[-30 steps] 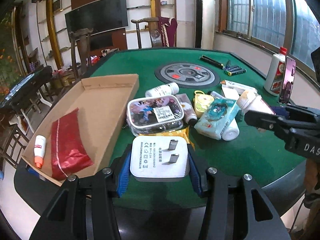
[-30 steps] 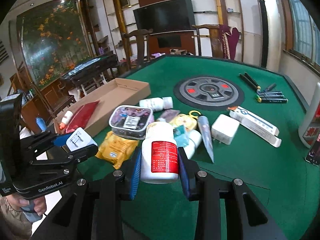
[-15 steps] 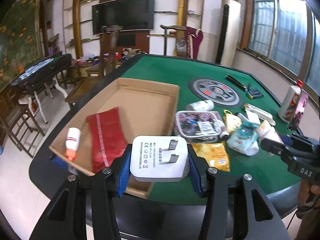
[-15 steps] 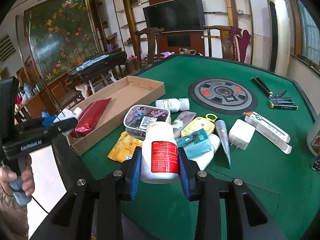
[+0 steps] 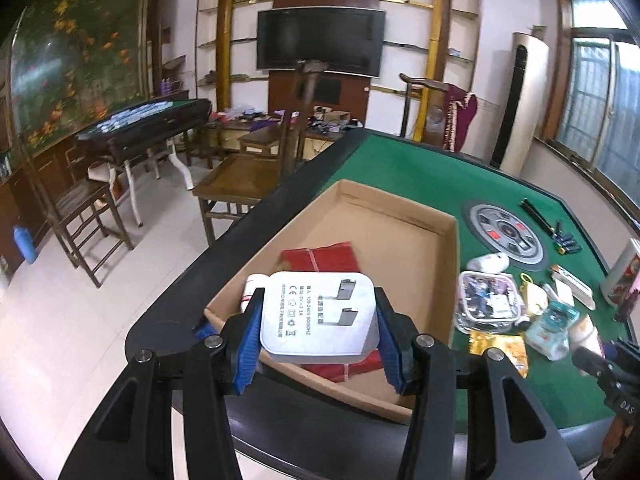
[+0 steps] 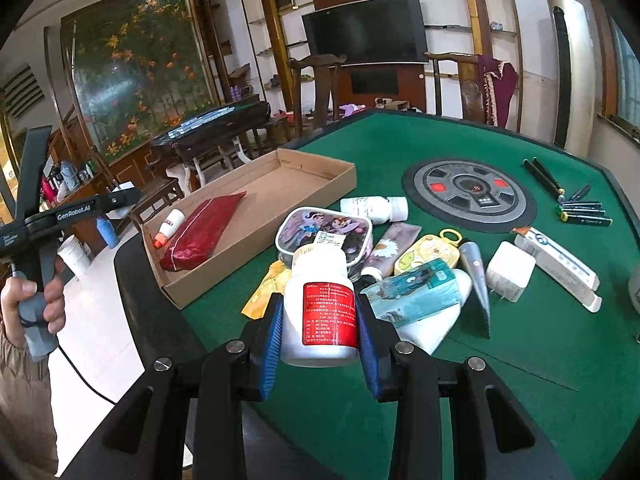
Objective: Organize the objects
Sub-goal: 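Carry the charger and pill bottle with both grippers to the cardboard tray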
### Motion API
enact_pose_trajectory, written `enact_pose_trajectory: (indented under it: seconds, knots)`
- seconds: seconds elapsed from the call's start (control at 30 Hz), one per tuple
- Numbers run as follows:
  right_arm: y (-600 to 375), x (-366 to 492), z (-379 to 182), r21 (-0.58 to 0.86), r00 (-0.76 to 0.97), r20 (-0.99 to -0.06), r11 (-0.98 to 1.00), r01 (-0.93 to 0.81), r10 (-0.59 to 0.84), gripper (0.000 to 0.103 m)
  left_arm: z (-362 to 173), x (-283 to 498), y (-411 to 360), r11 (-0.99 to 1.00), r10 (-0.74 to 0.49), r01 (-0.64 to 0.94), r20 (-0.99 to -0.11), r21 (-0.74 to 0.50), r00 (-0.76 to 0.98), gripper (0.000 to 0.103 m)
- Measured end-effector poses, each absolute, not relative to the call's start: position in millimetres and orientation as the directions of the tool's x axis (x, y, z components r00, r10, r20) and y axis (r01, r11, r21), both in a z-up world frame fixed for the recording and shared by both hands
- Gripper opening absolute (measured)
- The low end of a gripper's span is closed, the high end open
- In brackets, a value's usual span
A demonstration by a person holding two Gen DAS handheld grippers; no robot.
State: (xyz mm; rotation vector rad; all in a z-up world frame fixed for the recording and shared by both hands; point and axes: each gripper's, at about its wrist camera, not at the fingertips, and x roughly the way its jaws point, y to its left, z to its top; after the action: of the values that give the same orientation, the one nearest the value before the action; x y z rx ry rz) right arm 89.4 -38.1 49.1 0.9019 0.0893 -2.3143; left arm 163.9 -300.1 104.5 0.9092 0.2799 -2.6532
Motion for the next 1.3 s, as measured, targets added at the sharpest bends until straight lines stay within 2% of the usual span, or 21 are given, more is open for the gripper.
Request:
enact_pose_trajectory:
  seconds: [0.33,0.53,0.83,1.3]
  knots:
    - [-49.1,85.9,41.9,0.166,-0.533,-0.645,-0.781,0.602,-0.548,0.037,74.5,133.9,-328.7,-0.914,-0.202,0.386,-0.688,-0.123,-0.697,0.05]
    - [-56.3,82.4,37.9,0.173,-0.516,-0.654,-0.773,0.61,-0.553,0.037,56.2,121.3,-332.4,-0.91,-0.204,0.399,-0.722,-0.108,-0.661,0.05]
    - [-85.9,72.9,54.0,0.157,-0.52,-0.647,-0.765,0.625,-0.558,0.037,47.3,113.3,-332.0,-0.914,-0.197,0.393,-0.734,-0.103,-0.649,0.05]
    - [-161.4,43.8,55.1,0.263,-0.379,-0.666,-0.677,0.687,-0.643,0.037,43.6,111.4,-341.6,-0.905,-0.196,0.409,-0.738,-0.117,-0.646,0.05]
